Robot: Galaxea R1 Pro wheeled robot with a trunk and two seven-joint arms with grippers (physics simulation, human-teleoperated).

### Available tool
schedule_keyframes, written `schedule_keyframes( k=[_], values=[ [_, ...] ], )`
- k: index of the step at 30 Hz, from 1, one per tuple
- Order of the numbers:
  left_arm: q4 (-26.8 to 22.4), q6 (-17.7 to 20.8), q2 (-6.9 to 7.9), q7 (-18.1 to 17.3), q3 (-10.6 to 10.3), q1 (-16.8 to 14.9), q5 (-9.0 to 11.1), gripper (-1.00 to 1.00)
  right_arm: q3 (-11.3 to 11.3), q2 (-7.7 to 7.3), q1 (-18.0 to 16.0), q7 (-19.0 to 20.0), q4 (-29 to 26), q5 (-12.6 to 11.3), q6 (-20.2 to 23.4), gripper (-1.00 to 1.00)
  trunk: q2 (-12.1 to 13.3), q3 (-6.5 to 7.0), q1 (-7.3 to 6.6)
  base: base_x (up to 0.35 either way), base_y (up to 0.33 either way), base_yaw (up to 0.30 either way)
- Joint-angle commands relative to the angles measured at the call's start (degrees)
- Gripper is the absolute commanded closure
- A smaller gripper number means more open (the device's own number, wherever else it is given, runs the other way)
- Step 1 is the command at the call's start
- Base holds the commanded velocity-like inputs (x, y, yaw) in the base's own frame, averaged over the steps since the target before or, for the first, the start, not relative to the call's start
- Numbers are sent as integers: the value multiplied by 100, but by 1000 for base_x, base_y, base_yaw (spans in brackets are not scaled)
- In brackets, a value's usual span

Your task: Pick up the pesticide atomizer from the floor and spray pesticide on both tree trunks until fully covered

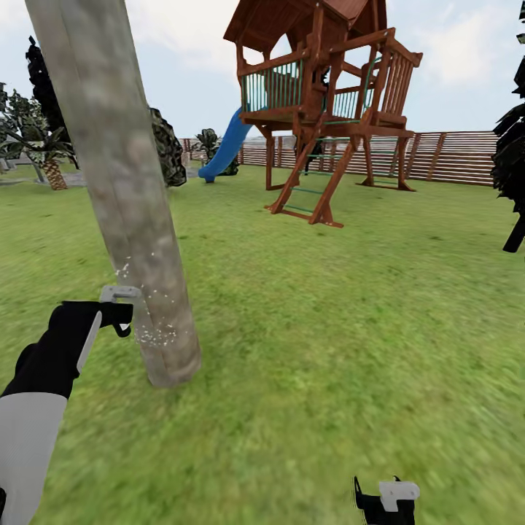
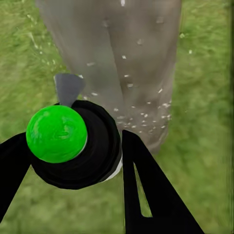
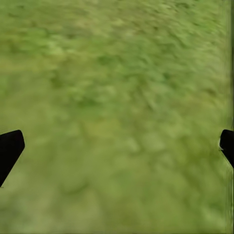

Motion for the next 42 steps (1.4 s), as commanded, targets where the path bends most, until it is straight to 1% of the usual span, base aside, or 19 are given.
schedule_keyframes(
  k=[1, 20, 30, 42],
  values=[
    [0, 0, 0, 0, 0, 0, -3, 100, 0, 0, 0, 0, 0, 0, 0, -100, 0, 0, 0, 0, -275, 0],
    [0, 0, -9, 11, 9, 0, -3, 100, 2, 8, 0, 0, 0, 8, 0, -100, 0, 0, 0, 0, -276, 2],
    [0, 0, -4, 18, 9, 0, -11, 100, 8, 18, 0, 1, 0, 8, 0, -100, 0, 0, 0, 0, -276, 239],
    [8, 0, -2, 37, 8, 0, -12, 100, 8, 14, 0, 9, 0, 8, 0, -100, 0, 0, 0, 5, -276, 15]
  ],
)
